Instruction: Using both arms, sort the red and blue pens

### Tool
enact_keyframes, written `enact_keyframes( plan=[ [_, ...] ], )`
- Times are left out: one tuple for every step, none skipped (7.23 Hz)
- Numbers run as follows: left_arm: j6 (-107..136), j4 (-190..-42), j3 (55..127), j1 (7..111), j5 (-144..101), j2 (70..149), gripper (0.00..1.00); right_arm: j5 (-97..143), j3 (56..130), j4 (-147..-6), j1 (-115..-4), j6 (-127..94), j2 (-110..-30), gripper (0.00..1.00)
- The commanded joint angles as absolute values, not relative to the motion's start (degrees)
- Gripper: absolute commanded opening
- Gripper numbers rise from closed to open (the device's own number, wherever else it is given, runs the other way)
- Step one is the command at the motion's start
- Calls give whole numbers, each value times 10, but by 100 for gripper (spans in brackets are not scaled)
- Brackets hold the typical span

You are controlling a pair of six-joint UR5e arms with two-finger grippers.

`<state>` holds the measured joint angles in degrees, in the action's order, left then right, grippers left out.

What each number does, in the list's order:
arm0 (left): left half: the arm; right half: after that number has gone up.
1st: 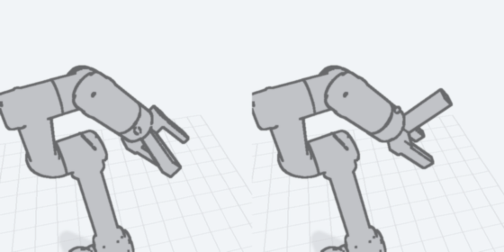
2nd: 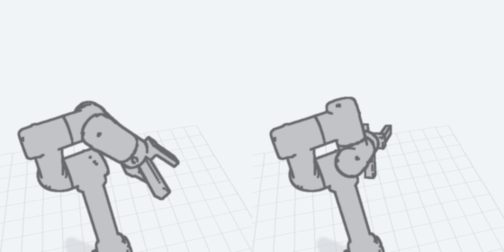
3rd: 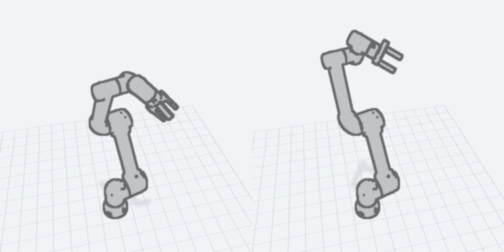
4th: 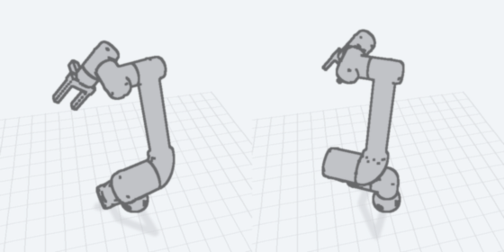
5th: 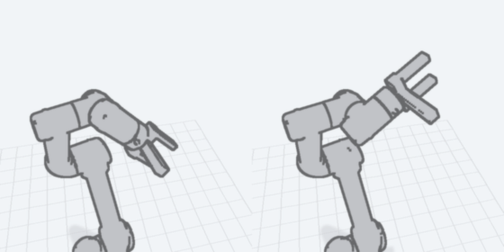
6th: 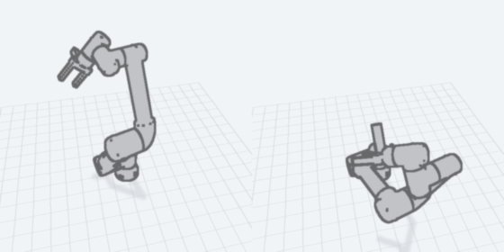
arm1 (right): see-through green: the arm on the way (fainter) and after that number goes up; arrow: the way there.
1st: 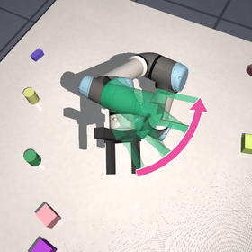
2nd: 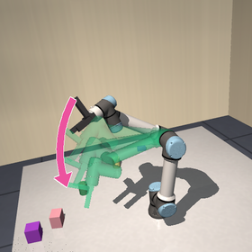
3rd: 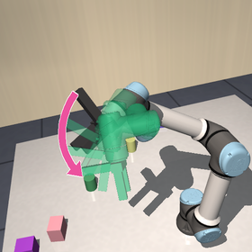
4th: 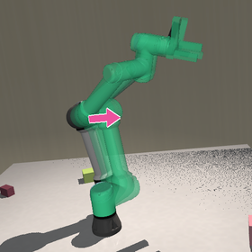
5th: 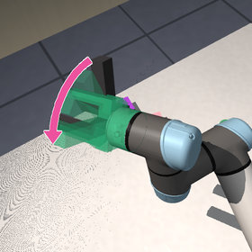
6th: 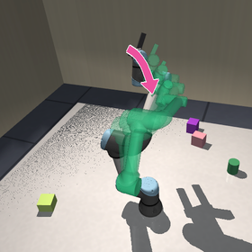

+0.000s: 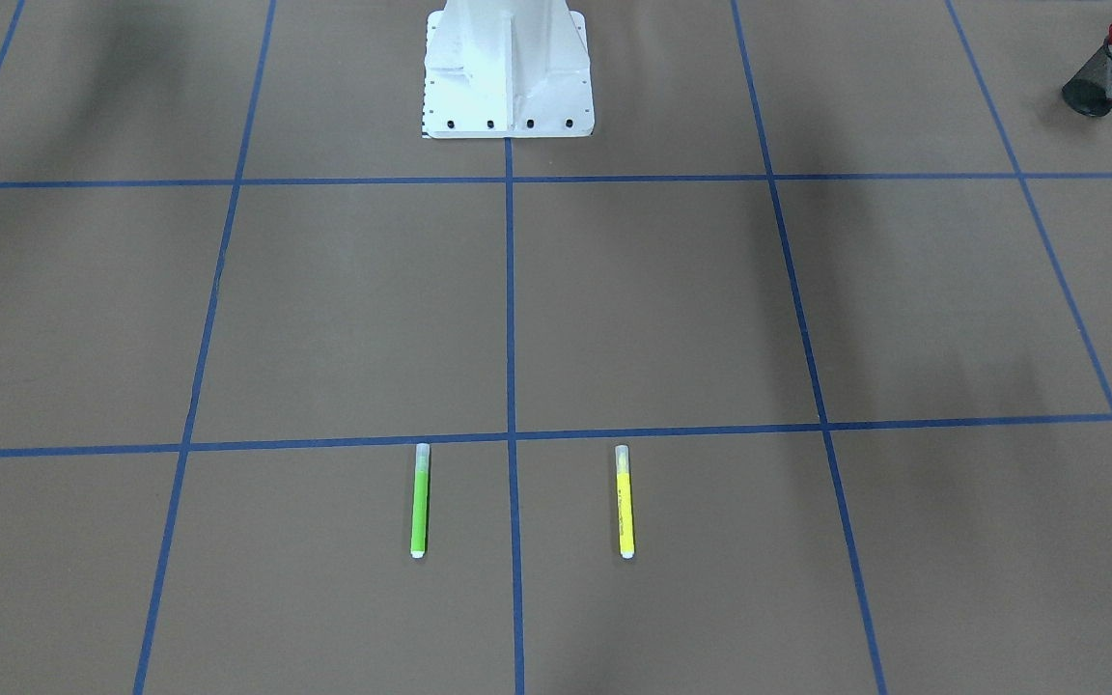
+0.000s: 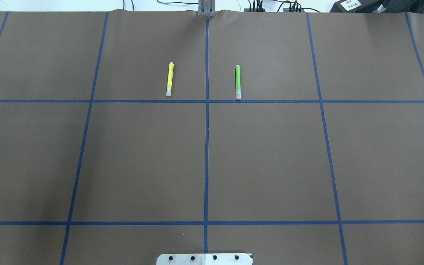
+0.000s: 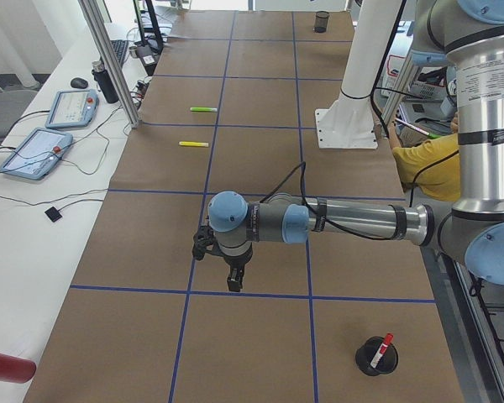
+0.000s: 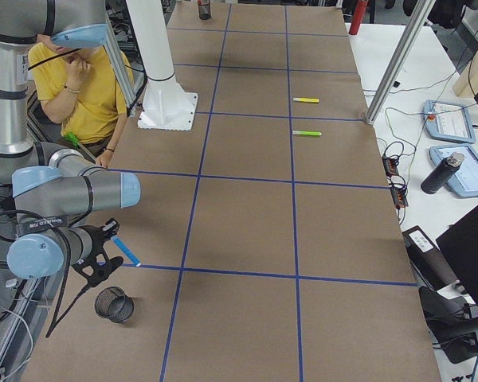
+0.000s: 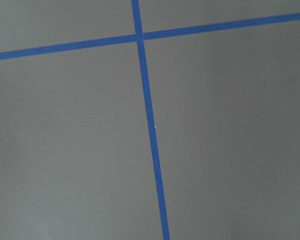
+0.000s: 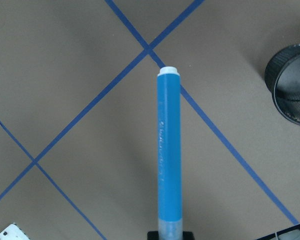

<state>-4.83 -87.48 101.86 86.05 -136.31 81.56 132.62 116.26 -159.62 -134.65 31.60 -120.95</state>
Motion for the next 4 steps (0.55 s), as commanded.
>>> enact_keyframes(
  plan=[
    [-47, -892, 1020, 860, -1363, 816, 100, 1330, 1089, -1606, -1350, 313, -1167, 0],
    [-47, -892, 1018, 860, -1363, 816, 100, 1327, 1066, -1605, -1357, 314, -1164, 0],
    [-47, -893, 1020, 860, -1363, 816, 100, 1326, 1051, -1605, -1359, 314, -1165, 0],
    [-48, -893, 1019, 860, -1363, 816, 100, 1320, 1027, -1603, -1380, 317, -1165, 0]
  ],
)
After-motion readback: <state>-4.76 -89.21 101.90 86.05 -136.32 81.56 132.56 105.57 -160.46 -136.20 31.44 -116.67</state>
